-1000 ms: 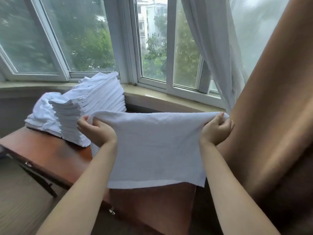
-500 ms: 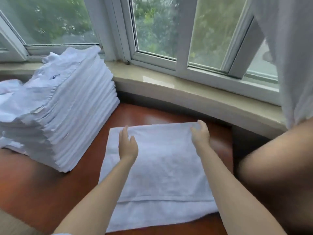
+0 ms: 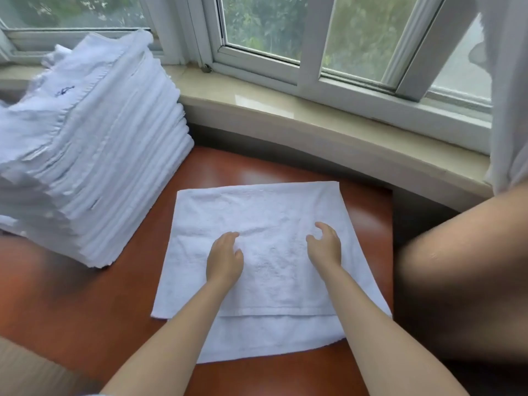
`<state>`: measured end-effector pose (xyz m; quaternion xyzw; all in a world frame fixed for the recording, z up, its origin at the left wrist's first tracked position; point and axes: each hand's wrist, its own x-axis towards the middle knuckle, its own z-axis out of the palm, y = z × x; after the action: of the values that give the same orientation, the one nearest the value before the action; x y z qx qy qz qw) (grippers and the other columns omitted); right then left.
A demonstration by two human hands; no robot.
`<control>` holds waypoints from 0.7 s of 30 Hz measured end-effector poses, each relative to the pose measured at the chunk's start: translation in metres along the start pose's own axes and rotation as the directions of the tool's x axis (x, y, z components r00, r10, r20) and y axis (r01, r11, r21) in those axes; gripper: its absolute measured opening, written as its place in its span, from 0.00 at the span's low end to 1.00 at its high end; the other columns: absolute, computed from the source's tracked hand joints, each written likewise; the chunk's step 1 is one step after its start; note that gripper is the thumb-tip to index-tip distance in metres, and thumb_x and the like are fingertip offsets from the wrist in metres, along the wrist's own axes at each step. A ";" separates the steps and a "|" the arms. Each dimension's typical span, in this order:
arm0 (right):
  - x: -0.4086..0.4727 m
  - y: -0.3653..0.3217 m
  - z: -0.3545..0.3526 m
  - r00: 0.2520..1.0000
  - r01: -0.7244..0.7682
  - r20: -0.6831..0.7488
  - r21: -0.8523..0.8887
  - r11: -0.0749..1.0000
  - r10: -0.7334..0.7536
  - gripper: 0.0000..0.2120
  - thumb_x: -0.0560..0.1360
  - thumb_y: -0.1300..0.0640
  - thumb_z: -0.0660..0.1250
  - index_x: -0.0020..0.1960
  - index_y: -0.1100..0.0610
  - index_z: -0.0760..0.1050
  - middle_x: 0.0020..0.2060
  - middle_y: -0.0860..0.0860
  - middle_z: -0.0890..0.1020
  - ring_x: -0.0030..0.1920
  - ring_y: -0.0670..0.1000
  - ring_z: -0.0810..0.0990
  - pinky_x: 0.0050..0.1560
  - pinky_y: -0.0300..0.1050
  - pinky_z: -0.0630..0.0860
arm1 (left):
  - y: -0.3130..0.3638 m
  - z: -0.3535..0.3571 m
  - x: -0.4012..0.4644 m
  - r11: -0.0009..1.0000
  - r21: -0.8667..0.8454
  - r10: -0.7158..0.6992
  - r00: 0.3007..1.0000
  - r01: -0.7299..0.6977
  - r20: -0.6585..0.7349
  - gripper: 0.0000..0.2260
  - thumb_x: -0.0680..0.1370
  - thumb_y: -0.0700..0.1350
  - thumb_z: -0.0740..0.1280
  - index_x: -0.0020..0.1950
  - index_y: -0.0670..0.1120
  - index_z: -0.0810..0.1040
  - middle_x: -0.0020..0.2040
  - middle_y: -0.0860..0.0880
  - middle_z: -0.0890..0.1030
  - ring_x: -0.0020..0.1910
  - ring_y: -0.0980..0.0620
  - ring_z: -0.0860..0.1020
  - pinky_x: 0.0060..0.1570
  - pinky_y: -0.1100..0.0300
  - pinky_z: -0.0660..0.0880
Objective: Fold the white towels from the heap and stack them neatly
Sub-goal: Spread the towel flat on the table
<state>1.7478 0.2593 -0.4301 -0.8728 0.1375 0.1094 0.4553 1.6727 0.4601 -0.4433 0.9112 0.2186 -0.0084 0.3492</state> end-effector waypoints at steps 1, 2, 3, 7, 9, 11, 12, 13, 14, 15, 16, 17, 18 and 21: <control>-0.009 0.005 -0.005 0.999 -0.014 -0.041 -0.049 0.999 0.012 0.21 0.78 0.62 0.61 0.70 0.58 0.69 0.71 0.53 0.68 0.72 0.53 0.64 0.70 0.46 0.63 | -0.001 -0.001 -0.012 1.000 0.023 0.007 1.000 -0.007 -0.001 0.19 0.79 0.37 0.61 0.70 0.43 0.71 0.70 0.48 0.71 0.70 0.48 0.66 0.68 0.57 0.63; -0.018 0.012 -0.011 0.995 -0.045 -0.095 -0.111 0.993 0.034 0.21 0.77 0.62 0.62 0.70 0.58 0.69 0.71 0.54 0.68 0.72 0.54 0.63 0.70 0.47 0.62 | -0.003 -0.003 -0.024 0.999 0.048 0.006 1.000 -0.005 -0.015 0.18 0.79 0.37 0.61 0.69 0.43 0.72 0.70 0.48 0.72 0.70 0.48 0.66 0.67 0.57 0.64; -0.028 0.019 -0.017 0.986 -0.094 -0.154 -0.168 0.981 0.068 0.22 0.76 0.62 0.62 0.70 0.57 0.69 0.70 0.54 0.68 0.72 0.55 0.62 0.71 0.49 0.61 | -0.007 -0.004 -0.036 0.997 0.072 -0.010 0.999 0.014 -0.044 0.17 0.79 0.38 0.61 0.68 0.43 0.72 0.69 0.48 0.72 0.69 0.48 0.67 0.66 0.56 0.66; -0.066 0.050 -0.040 0.958 -0.234 -0.225 -0.247 0.940 0.179 0.26 0.74 0.62 0.64 0.72 0.56 0.65 0.70 0.56 0.66 0.70 0.58 0.62 0.70 0.52 0.61 | -0.030 -0.015 -0.077 0.947 -0.039 -0.320 0.923 0.320 -0.212 0.14 0.81 0.41 0.60 0.67 0.43 0.73 0.70 0.45 0.68 0.64 0.44 0.71 0.61 0.49 0.72; -0.075 0.058 -0.045 0.961 -0.232 -0.214 -0.276 0.933 0.176 0.28 0.74 0.61 0.65 0.73 0.56 0.63 0.69 0.56 0.68 0.70 0.58 0.64 0.68 0.53 0.62 | -0.042 -0.024 -0.087 0.853 -0.232 -0.517 0.817 0.467 -0.255 0.16 0.81 0.40 0.59 0.69 0.42 0.70 0.71 0.41 0.65 0.60 0.39 0.73 0.60 0.47 0.72; -0.077 0.060 -0.048 0.959 -0.233 -0.231 -0.302 0.924 0.166 0.27 0.74 0.61 0.66 0.72 0.56 0.64 0.66 0.57 0.71 0.68 0.59 0.66 0.67 0.54 0.63 | -0.055 -0.033 -0.089 0.769 -0.393 -0.623 0.729 0.505 -0.283 0.20 0.81 0.39 0.61 0.72 0.41 0.65 0.71 0.39 0.65 0.62 0.37 0.72 0.62 0.46 0.71; -0.078 0.060 -0.048 0.957 -0.233 -0.242 -0.314 0.920 0.160 0.26 0.74 0.62 0.65 0.71 0.56 0.65 0.65 0.58 0.72 0.67 0.60 0.68 0.67 0.54 0.64 | -0.062 -0.037 -0.088 0.736 -0.442 -0.656 0.701 0.512 -0.279 0.22 0.80 0.39 0.62 0.74 0.41 0.62 0.71 0.38 0.66 0.64 0.36 0.72 0.63 0.45 0.71; -0.078 0.059 -0.048 0.955 -0.235 -0.251 -0.323 0.917 0.156 0.25 0.74 0.62 0.65 0.70 0.56 0.66 0.64 0.58 0.73 0.66 0.60 0.68 0.67 0.54 0.63 | -0.067 -0.041 -0.086 0.699 -0.482 -0.691 0.674 0.529 -0.261 0.25 0.79 0.39 0.64 0.75 0.42 0.60 0.70 0.38 0.67 0.65 0.36 0.72 0.63 0.43 0.71; -0.077 0.059 -0.047 0.955 -0.236 -0.254 -0.328 0.915 0.155 0.25 0.74 0.63 0.64 0.70 0.56 0.67 0.64 0.57 0.73 0.66 0.60 0.68 0.68 0.53 0.62 | -0.072 -0.044 -0.084 0.648 -0.520 -0.733 0.640 0.557 -0.229 0.28 0.79 0.39 0.65 0.76 0.42 0.58 0.70 0.37 0.68 0.64 0.36 0.73 0.63 0.42 0.72; -0.077 0.058 -0.046 0.956 -0.234 -0.252 -0.337 0.912 0.153 0.24 0.74 0.63 0.64 0.69 0.56 0.68 0.63 0.57 0.74 0.66 0.59 0.68 0.68 0.53 0.62 | -0.077 -0.047 -0.083 0.597 -0.547 -0.771 0.607 0.587 -0.190 0.28 0.78 0.40 0.66 0.76 0.41 0.57 0.69 0.37 0.70 0.63 0.36 0.74 0.62 0.42 0.73; -0.077 0.058 -0.044 0.957 -0.231 -0.251 -0.349 0.908 0.147 0.23 0.74 0.64 0.63 0.68 0.56 0.70 0.63 0.57 0.74 0.65 0.59 0.69 0.68 0.52 0.62 | -0.082 -0.049 -0.081 0.567 -0.544 -0.794 0.586 0.619 -0.161 0.28 0.78 0.42 0.67 0.74 0.40 0.59 0.67 0.36 0.72 0.61 0.36 0.75 0.61 0.43 0.74; -0.076 0.058 -0.042 0.957 -0.226 -0.257 -0.364 0.904 0.136 0.22 0.74 0.64 0.63 0.67 0.55 0.72 0.62 0.56 0.74 0.65 0.59 0.69 0.68 0.52 0.62 | -0.087 -0.052 -0.080 0.565 -0.513 -0.799 0.583 0.646 -0.146 0.25 0.78 0.43 0.67 0.72 0.38 0.64 0.65 0.37 0.74 0.60 0.36 0.76 0.60 0.45 0.75; -0.077 0.058 -0.040 0.956 -0.219 -0.269 -0.378 0.900 0.120 0.21 0.74 0.64 0.62 0.67 0.54 0.73 0.62 0.56 0.74 0.64 0.58 0.69 0.68 0.51 0.62 | -0.093 -0.054 -0.078 0.585 -0.459 -0.791 0.596 0.668 -0.141 0.22 0.78 0.44 0.67 0.69 0.37 0.69 0.63 0.37 0.76 0.58 0.36 0.77 0.59 0.47 0.75; -0.080 0.059 -0.035 0.950 -0.195 -0.306 -0.412 0.890 0.066 0.20 0.75 0.65 0.61 0.65 0.53 0.74 0.62 0.54 0.72 0.63 0.56 0.69 0.67 0.50 0.61 | -0.103 -0.059 -0.074 0.643 -0.293 -0.760 0.636 0.707 -0.134 0.15 0.77 0.47 0.66 0.60 0.40 0.80 0.58 0.39 0.79 0.56 0.38 0.78 0.57 0.49 0.76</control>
<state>1.6553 0.2092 -0.4308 -0.9477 0.2321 0.0419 0.2150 1.5565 0.5370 -0.4511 0.6926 0.6124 -0.0144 0.3810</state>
